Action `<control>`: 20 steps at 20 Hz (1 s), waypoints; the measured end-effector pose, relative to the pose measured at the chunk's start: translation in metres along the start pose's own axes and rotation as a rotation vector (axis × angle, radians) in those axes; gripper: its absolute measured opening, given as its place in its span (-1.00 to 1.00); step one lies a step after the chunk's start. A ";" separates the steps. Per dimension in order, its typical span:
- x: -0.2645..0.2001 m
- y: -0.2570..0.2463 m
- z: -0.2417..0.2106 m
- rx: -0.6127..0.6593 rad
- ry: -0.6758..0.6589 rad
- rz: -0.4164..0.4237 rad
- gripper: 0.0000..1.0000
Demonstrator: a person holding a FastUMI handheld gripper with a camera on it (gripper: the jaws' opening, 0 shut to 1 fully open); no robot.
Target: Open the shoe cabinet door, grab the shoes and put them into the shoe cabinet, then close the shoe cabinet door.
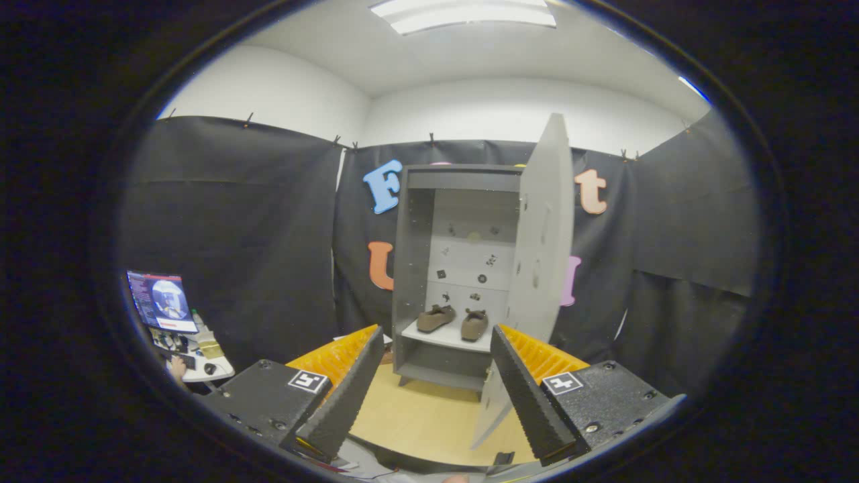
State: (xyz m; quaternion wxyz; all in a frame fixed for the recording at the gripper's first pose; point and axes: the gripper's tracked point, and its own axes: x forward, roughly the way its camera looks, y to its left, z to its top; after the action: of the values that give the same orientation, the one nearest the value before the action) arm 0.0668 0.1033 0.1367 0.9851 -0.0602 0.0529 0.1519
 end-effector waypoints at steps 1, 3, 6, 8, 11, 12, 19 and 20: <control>-0.011 -0.016 -0.002 0.004 -0.020 -0.032 1.00; -0.023 -0.049 -0.009 0.017 -0.047 -0.094 1.00; -0.028 -0.110 -0.021 -0.007 -0.069 -0.208 1.00; -0.022 -0.149 -0.027 -0.039 -0.074 -0.281 1.00; 0.001 -0.195 -0.033 -0.077 -0.088 -0.325 1.00; 0.011 -0.207 -0.037 -0.074 -0.082 -0.340 1.00; 0.095 -0.249 -0.096 0.039 0.061 -0.361 1.00; 0.109 -0.239 -0.099 0.042 0.064 -0.327 1.00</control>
State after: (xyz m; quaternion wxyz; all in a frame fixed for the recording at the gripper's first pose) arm 0.2346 -0.1044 0.0502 0.9956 -0.0522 0.0769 -0.0137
